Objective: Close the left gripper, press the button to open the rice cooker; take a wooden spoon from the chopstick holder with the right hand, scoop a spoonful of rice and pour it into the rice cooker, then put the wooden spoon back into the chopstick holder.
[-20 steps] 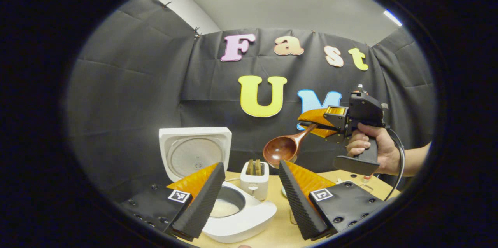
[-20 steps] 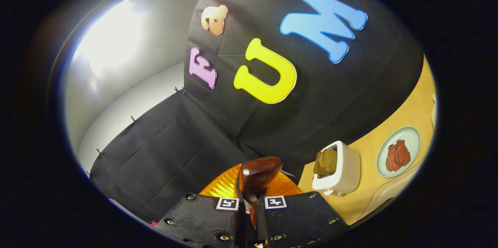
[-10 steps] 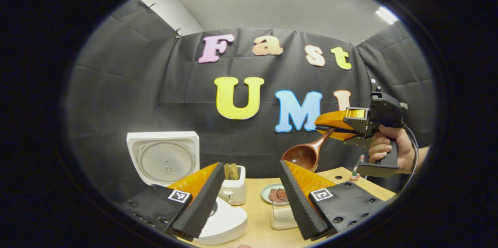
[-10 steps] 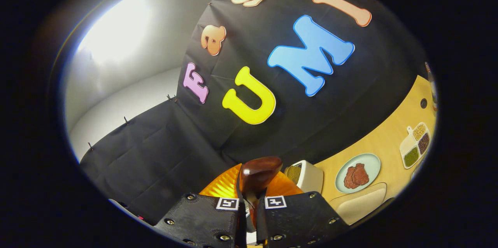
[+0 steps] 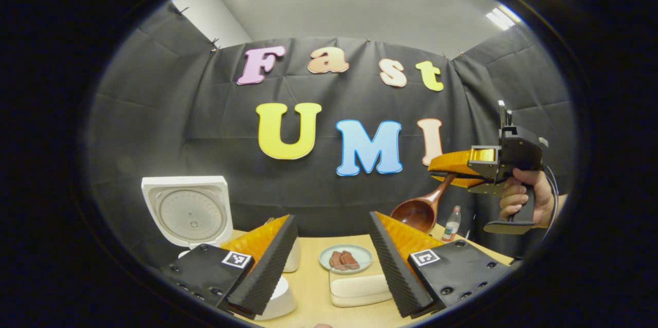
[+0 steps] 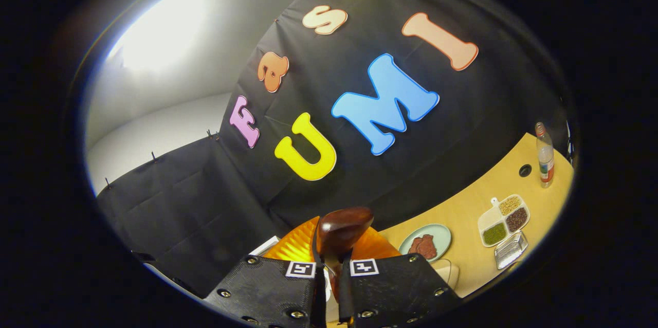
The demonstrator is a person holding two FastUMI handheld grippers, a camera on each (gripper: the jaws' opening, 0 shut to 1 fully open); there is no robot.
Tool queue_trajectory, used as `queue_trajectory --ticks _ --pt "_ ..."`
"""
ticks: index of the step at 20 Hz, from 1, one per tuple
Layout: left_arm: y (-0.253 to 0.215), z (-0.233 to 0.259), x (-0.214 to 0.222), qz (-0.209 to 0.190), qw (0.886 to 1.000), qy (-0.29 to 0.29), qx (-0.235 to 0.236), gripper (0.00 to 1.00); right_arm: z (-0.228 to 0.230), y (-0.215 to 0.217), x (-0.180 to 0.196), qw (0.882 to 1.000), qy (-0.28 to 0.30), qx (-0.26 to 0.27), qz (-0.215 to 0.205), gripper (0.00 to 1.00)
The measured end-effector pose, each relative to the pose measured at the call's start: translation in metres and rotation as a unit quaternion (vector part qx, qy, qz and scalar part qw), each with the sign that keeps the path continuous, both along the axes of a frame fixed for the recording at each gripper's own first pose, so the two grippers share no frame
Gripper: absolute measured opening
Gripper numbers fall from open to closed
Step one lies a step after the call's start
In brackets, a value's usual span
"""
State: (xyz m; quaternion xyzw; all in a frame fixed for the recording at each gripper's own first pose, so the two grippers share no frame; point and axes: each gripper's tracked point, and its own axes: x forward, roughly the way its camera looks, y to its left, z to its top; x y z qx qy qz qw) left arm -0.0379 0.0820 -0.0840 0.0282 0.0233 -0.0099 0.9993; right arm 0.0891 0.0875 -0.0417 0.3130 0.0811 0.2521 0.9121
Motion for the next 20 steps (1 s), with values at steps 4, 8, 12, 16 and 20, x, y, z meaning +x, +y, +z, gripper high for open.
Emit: queue_trajectory --ticks 4,8,12,16,20 --pt "-0.019 0.003 0.003 -0.011 1.000 -0.004 0.002 0.99 -0.007 -0.039 -0.006 0.998 -0.009 -0.048 -0.032 0.10" --pt "-0.033 0.002 0.004 -0.017 1.000 0.001 0.004 0.99 -0.016 -0.066 -0.012 0.993 -0.017 -0.100 -0.056 0.10" --pt "-0.043 -0.001 0.003 -0.024 1.000 0.006 0.012 0.99 -0.024 -0.089 -0.015 0.985 -0.025 -0.143 -0.089 0.10" --pt "-0.046 0.000 0.001 -0.025 1.000 0.007 0.015 0.99 -0.030 -0.107 -0.014 0.982 -0.021 -0.151 -0.111 0.10" --pt "-0.041 0.001 -0.001 -0.018 1.000 0.012 0.006 0.99 -0.045 -0.137 -0.002 0.976 -0.008 -0.159 -0.146 0.10"
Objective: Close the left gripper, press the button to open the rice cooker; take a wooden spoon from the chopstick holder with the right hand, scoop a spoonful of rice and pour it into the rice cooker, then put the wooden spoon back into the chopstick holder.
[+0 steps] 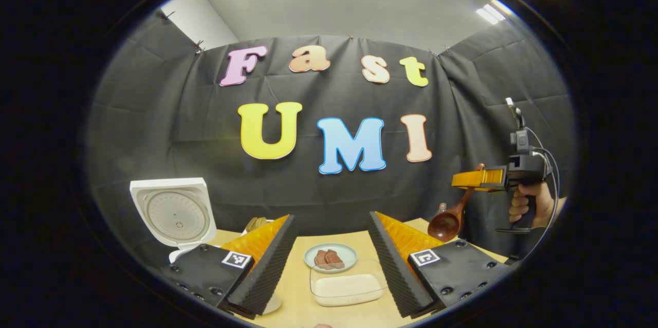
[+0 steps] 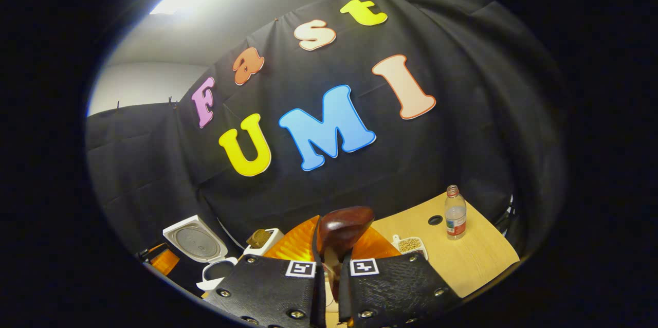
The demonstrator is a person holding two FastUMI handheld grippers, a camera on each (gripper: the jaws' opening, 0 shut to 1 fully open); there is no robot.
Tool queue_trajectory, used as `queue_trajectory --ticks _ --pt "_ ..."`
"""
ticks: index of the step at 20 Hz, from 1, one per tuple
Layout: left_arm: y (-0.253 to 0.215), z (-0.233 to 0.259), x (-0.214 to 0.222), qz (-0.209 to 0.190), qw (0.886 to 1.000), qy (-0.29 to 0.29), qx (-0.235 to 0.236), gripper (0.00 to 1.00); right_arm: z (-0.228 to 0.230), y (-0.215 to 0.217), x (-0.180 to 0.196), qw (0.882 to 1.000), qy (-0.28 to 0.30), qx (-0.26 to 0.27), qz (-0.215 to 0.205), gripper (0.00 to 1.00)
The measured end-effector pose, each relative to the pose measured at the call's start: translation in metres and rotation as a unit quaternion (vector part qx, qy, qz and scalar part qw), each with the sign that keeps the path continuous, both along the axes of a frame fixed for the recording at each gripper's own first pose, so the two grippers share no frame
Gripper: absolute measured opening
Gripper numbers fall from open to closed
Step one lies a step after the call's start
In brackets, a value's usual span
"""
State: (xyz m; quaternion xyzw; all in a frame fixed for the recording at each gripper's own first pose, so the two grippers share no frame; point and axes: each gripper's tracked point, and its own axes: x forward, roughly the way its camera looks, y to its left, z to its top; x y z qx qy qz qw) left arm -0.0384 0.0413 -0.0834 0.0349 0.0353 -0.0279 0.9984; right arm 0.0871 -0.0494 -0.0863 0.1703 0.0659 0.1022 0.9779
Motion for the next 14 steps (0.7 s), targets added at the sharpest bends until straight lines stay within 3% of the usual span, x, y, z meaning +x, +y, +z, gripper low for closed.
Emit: queue_trajectory --ticks 7,14 --pt "0.020 -0.006 -0.015 0.032 0.999 0.015 0.011 0.94 -0.058 -0.032 0.030 0.998 0.037 -0.027 -0.046 0.10" --pt "0.037 0.005 -0.026 0.070 0.997 0.017 0.014 0.99 -0.125 -0.036 0.068 0.994 0.059 -0.061 -0.063 0.10"
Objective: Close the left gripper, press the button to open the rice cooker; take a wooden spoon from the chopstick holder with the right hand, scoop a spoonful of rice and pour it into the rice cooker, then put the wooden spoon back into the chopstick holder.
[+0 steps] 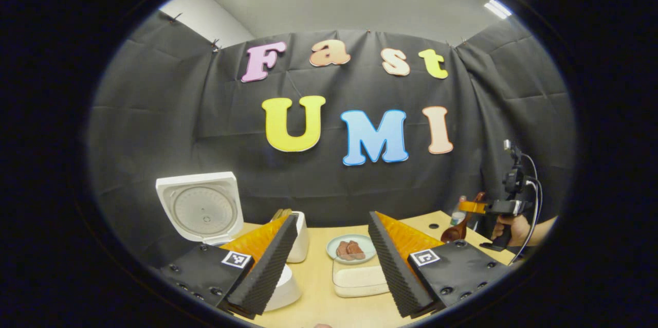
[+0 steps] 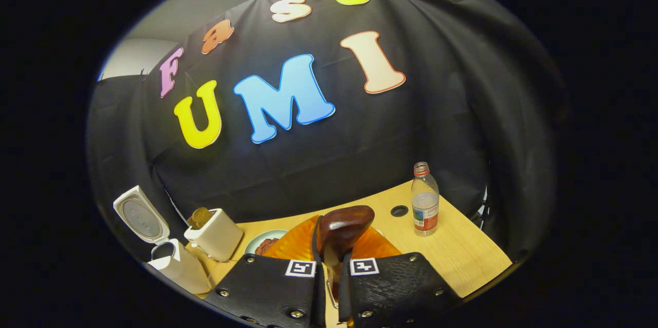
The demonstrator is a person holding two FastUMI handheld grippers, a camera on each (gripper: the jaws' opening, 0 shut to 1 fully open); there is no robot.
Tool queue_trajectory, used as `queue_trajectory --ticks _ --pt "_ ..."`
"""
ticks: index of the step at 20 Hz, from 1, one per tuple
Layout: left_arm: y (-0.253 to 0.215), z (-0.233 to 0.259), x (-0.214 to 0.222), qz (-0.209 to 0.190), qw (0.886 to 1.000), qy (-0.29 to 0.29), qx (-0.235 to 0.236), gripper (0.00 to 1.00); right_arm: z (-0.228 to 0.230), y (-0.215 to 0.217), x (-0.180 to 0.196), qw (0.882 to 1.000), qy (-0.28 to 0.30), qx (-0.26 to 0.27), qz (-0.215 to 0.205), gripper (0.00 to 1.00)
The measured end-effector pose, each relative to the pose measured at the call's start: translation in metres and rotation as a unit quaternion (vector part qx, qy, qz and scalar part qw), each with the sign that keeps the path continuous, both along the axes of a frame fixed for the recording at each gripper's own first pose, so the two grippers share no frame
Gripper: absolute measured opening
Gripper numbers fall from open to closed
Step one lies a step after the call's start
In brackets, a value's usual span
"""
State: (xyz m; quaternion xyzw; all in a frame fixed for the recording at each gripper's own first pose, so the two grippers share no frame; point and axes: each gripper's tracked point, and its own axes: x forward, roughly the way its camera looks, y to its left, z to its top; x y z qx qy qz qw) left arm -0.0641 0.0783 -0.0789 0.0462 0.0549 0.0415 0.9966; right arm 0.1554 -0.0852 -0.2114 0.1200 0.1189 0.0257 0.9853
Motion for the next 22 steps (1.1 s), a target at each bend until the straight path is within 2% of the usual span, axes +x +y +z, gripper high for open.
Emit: queue_trajectory --ticks 3,7,12,14,15,17,18,19,21,22 --pt "0.006 0.000 -0.006 0.016 1.000 0.003 0.007 0.99 -0.027 0.004 0.008 1.000 0.022 0.012 0.000 0.10" --pt "0.012 -0.008 -0.015 0.029 0.999 0.017 0.012 0.99 -0.064 0.012 0.014 0.999 0.048 -0.010 0.003 0.10" --pt "0.019 -0.013 -0.019 0.038 0.999 0.023 0.010 0.99 -0.094 0.018 0.020 0.998 0.064 -0.009 0.003 0.10" --pt "0.020 -0.014 -0.019 0.038 0.999 0.023 0.008 0.99 -0.100 0.013 0.013 0.997 0.074 -0.008 0.001 0.13" --pt "0.019 -0.014 -0.017 0.036 0.999 0.022 0.007 0.99 -0.096 0.010 0.010 0.997 0.071 -0.006 -0.003 0.18" --pt "0.017 -0.014 -0.014 0.031 0.999 0.019 0.005 0.99 -0.089 -0.011 0.006 0.997 0.062 -0.028 -0.024 0.24" --pt "0.017 -0.015 -0.011 0.026 0.999 0.018 0.002 0.98 -0.083 -0.022 0.002 0.997 0.058 -0.033 -0.036 0.29" --pt "0.015 -0.016 -0.007 0.021 1.000 0.017 -0.001 0.97 -0.075 -0.030 -0.005 0.996 0.059 -0.037 -0.050 0.58" --pt "0.013 -0.015 0.000 0.014 1.000 0.011 -0.005 0.95 -0.057 -0.053 -0.019 0.994 0.048 -0.053 -0.080 0.99" --pt "0.012 -0.014 0.004 0.010 1.000 0.008 -0.008 0.94 -0.042 -0.061 -0.029 0.993 0.039 -0.064 -0.094 0.99"
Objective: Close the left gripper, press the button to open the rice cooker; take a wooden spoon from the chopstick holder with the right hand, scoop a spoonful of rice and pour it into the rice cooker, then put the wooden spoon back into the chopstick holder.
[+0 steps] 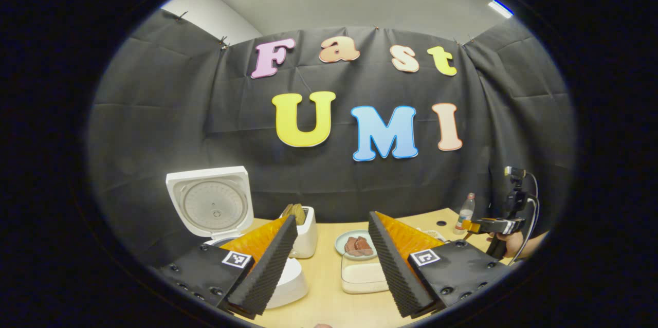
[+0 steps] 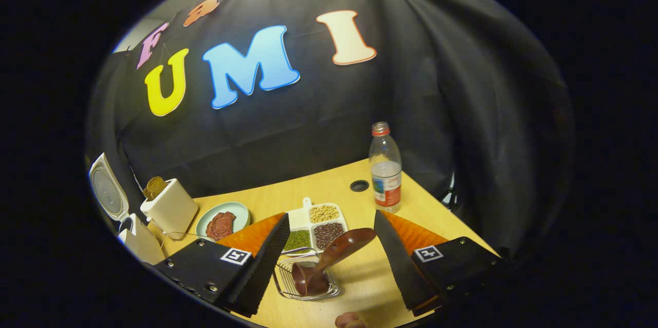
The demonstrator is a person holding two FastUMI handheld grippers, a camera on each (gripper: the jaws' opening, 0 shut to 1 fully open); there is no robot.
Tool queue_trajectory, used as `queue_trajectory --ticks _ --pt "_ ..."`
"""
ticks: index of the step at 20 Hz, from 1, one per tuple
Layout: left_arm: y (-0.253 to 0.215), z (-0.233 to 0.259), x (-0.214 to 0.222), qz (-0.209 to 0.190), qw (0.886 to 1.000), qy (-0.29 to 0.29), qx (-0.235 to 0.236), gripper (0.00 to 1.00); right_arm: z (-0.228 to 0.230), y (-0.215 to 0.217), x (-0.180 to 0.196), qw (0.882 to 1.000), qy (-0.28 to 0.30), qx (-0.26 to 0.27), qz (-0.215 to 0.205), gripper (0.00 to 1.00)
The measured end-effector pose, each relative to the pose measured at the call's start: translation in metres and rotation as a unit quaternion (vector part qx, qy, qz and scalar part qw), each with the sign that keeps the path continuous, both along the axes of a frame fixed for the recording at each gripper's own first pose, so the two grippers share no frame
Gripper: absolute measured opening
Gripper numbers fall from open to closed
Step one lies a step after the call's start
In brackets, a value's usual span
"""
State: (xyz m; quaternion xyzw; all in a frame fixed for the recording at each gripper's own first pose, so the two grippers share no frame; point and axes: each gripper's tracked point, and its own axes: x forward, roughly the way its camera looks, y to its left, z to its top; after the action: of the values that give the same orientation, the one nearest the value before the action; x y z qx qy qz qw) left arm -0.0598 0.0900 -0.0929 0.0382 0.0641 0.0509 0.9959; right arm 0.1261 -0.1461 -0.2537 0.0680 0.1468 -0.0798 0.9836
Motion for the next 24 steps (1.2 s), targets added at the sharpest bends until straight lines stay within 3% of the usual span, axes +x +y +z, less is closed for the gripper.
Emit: queue_trajectory --ticks 2,4,5,10,17,20,24 --pt "-0.001 0.000 0.010 -0.006 1.000 -0.003 -0.009 0.99 0.034 -0.007 -0.019 0.999 -0.023 -0.024 -0.004 0.99" --pt "-0.003 0.001 0.019 -0.013 1.000 -0.006 -0.021 0.94 0.074 0.000 -0.037 0.998 -0.050 -0.039 0.010 0.99" --pt "-0.002 -0.001 0.024 -0.015 0.999 -0.004 -0.028 0.99 0.089 0.001 -0.047 0.997 -0.062 -0.046 0.014 0.99" --pt "0.006 0.023 0.043 -0.024 0.999 -0.030 -0.033 0.98 0.161 0.033 -0.076 0.991 -0.106 -0.065 0.044 0.98" --pt "0.071 0.056 0.061 0.019 0.999 -0.045 -0.019 0.97 0.188 0.078 -0.087 0.985 -0.124 -0.091 0.079 0.99" --pt "0.128 0.073 0.066 0.063 0.997 -0.045 0.010 0.95 0.187 0.094 -0.085 0.985 -0.122 -0.086 0.091 0.99" --pt "0.201 0.107 0.079 0.108 0.992 -0.063 0.004 0.94 0.185 0.106 -0.081 0.986 -0.118 -0.075 0.093 0.99"
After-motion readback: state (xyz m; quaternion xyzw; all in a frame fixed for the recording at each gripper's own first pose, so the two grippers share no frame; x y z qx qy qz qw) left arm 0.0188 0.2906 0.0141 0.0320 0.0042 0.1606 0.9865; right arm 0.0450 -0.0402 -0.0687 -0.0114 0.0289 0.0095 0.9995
